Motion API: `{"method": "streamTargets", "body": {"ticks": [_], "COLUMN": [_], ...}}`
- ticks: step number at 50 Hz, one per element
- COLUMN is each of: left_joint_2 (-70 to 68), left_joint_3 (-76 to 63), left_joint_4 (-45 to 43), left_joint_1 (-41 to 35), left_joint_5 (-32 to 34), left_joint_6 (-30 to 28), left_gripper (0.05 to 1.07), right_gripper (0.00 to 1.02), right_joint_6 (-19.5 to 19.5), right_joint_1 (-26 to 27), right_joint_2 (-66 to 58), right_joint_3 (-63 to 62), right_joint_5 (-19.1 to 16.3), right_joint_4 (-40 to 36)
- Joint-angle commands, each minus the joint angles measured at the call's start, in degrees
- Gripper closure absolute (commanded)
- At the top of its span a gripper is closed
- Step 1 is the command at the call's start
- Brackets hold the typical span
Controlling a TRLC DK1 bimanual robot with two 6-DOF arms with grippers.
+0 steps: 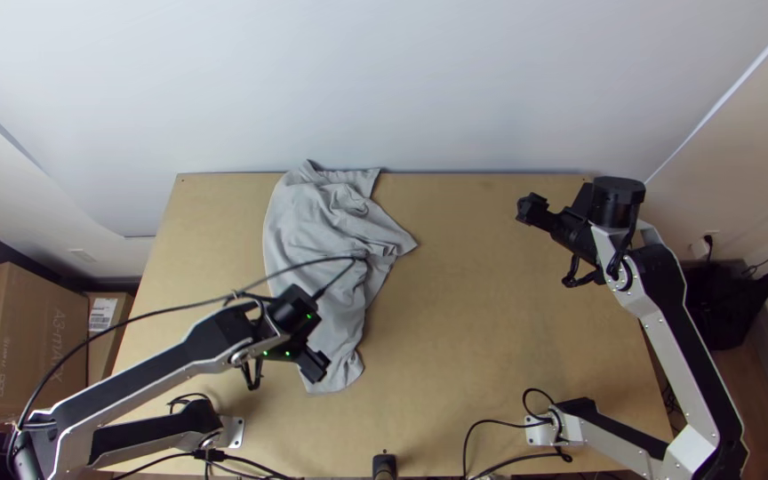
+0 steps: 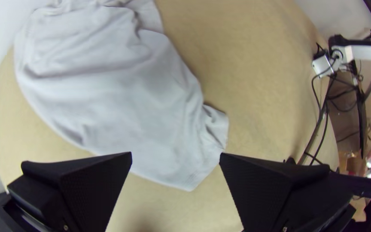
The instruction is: Fold the t-shirt
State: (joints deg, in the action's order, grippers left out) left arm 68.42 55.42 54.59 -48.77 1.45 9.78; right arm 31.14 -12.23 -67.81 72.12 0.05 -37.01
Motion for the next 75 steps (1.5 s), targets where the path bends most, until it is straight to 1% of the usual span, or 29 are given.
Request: {"method": "streamTargets", "body": {"ticks": [1, 8, 13, 15, 26, 40, 53, 71, 72, 75], "left_joint_2": [1.6, 5.5, 8.2, 9.1, 13.7, 16.0, 18.9, 23.5, 23.6, 23.3], "left_joint_3": [-4.7, -6.4, -6.7, -6.8, -6.4, -5.7, -2.1, -1.5, -1.6, -2.2], "left_joint_4": [-4.6, -8.6, -11.2, -11.6, -11.8, -12.0, -11.4, -11.9, -12.0, -13.5], "left_joint_1": [-2.6, -6.8, -8.6, -9.3, -10.6, -10.9, -14.2, -14.2, -14.2, -14.2], "left_joint_5": [-0.3, -0.3, -0.3, -0.3, -0.3, -0.3, -0.3, -0.5, -0.7, -3.0], "left_joint_6": [2.5, 6.0, 8.1, 8.4, 8.1, 8.8, 10.3, 10.3, 10.4, 10.5], "left_gripper": [0.11, 0.11, 0.21, 0.23, 0.23, 0.23, 0.23, 0.23, 0.26, 0.5], "right_gripper": [0.04, 0.04, 0.04, 0.04, 0.04, 0.04, 0.04, 0.04, 0.04, 0.04], "right_joint_6": [1.5, 2.3, 2.4, 2.5, 2.8, 2.8, 2.8, 2.6, 2.6, 2.6], "right_joint_1": [0.7, 1.5, 1.9, 2.0, 2.1, 1.9, 1.6, 1.7, 1.7, 1.7], "right_joint_2": [1.2, 1.1, 0.4, 0.0, -2.1, -4.9, -6.2, -6.6, -6.6, -6.7], "right_joint_3": [-1.8, -2.9, -2.9, -2.9, -2.3, -1.0, -0.6, -0.7, -0.7, -0.7], "right_joint_5": [0.5, 0.9, 1.0, 1.0, 1.1, 1.4, 1.4, 1.4, 1.4, 1.4], "right_joint_4": [0.0, 0.0, 0.0, 0.0, 0.7, 1.4, 2.1, 2.8, 2.9, 3.0]}}
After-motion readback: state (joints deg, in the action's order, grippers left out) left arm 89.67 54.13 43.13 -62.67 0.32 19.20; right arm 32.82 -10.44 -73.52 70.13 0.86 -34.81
